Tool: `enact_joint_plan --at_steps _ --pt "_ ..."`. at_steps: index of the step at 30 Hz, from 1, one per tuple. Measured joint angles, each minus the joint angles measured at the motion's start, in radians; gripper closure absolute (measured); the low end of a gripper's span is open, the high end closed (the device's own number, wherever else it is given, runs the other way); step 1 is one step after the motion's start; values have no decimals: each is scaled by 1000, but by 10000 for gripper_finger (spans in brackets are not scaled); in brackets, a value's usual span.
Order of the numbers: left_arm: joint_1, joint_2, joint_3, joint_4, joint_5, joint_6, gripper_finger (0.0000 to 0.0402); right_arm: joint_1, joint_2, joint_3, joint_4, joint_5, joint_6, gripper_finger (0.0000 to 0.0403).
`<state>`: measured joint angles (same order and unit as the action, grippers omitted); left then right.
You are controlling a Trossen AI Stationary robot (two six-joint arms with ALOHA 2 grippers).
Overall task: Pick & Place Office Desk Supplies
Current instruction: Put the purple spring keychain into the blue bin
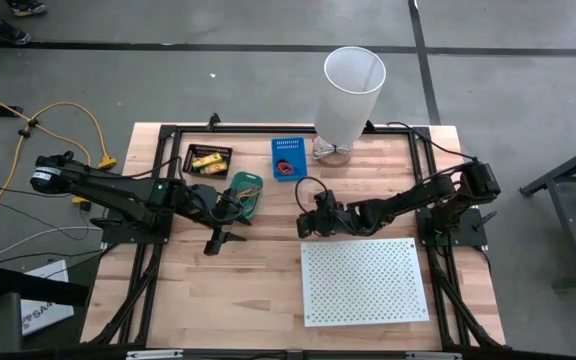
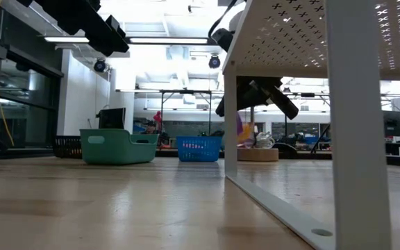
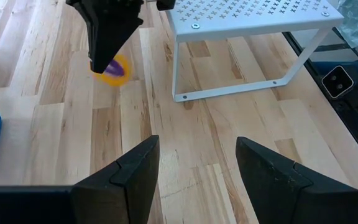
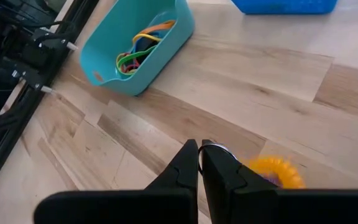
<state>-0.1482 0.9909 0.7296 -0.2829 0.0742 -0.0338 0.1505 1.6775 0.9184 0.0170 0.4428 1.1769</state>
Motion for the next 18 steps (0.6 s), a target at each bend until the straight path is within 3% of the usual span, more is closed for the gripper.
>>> enact_joint_plan --at_steps 8,13,18 --pt "0 0 0 0 0 0 195 0 0 0 10 0 -2 399" --pt "0 0 0 0 0 0 195 20 -2 3 169 6 -130 399" --pt "0 0 0 0 0 0 195 -4 11 -5 -113 -31 82 399"
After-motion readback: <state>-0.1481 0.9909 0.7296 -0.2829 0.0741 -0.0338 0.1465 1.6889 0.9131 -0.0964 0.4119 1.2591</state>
